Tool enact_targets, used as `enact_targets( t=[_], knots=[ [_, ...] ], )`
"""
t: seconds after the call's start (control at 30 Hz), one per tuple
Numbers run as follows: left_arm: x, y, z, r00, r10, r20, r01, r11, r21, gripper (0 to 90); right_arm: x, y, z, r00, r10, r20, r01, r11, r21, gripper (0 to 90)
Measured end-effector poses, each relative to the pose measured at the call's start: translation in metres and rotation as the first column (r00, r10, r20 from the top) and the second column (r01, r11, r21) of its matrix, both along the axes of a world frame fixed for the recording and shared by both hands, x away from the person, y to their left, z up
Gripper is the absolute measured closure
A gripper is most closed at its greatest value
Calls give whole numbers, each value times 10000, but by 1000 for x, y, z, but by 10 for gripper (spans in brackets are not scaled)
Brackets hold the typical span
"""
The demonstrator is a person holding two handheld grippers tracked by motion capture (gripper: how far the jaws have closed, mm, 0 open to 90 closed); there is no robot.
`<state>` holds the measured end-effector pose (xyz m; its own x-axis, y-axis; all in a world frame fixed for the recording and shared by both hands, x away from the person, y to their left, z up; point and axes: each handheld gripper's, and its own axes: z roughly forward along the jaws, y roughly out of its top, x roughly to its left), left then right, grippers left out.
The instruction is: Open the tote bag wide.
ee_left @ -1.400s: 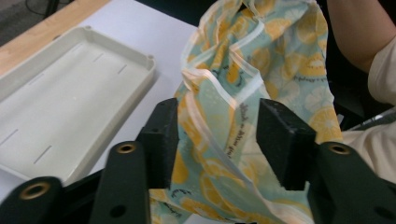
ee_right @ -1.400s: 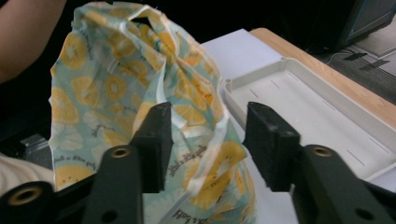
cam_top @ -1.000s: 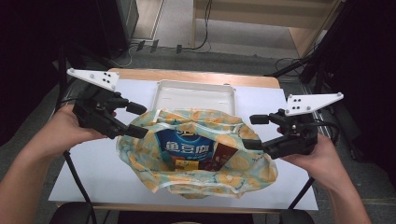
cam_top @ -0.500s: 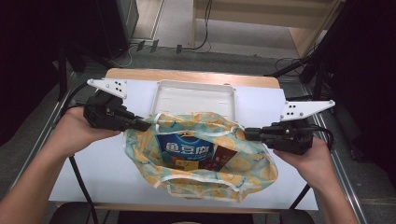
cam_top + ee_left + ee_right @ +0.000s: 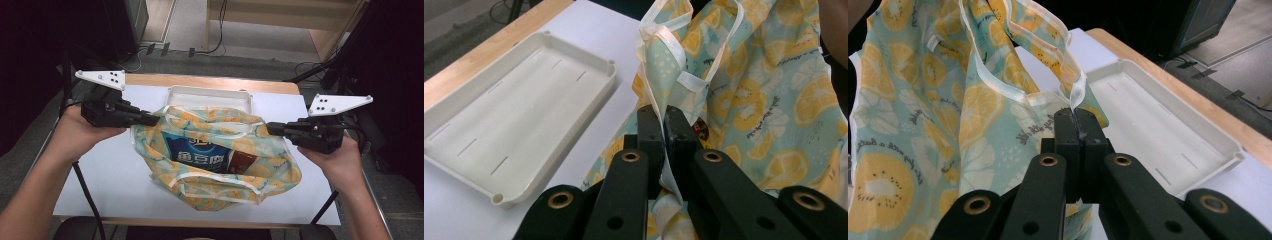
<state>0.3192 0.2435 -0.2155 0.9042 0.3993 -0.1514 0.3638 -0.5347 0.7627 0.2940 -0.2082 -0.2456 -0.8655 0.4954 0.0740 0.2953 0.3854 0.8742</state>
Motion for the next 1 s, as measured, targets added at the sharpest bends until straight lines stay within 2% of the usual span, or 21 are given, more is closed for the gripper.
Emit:
enact_targets(
  t=[0.1,0.17,0.27,0.37,0.63,0.87,1.0],
  knots=[
    [1,-1,5,9998,114,151,-113,9999,-68,886,3,-2,10,9996,-100,263,100,9999,12,900],
    [3,-2,8,9991,252,345,-254,9997,43,886,5,-2,15,9989,-212,429,212,9998,19,900],
    [11,-3,10,9982,439,401,-439,9990,-6,886,12,-4,21,9976,-369,579,373,9993,-58,900],
    [19,-2,8,9976,609,332,-607,9981,-52,886,22,-4,19,9972,-507,549,513,9986,-91,900],
    [37,1,-19,9971,658,-388,-656,9978,69,883,40,-2,-10,9990,-451,-6,451,9990,41,900],
    [43,3,-47,9934,617,-969,-627,9980,-70,873,47,-3,-34,9981,-455,-423,458,9989,50,900],
    [44,3,-62,9922,626,-1082,-644,9978,-132,868,50,-3,-48,9967,-525,-613,529,9986,44,900]
  ],
)
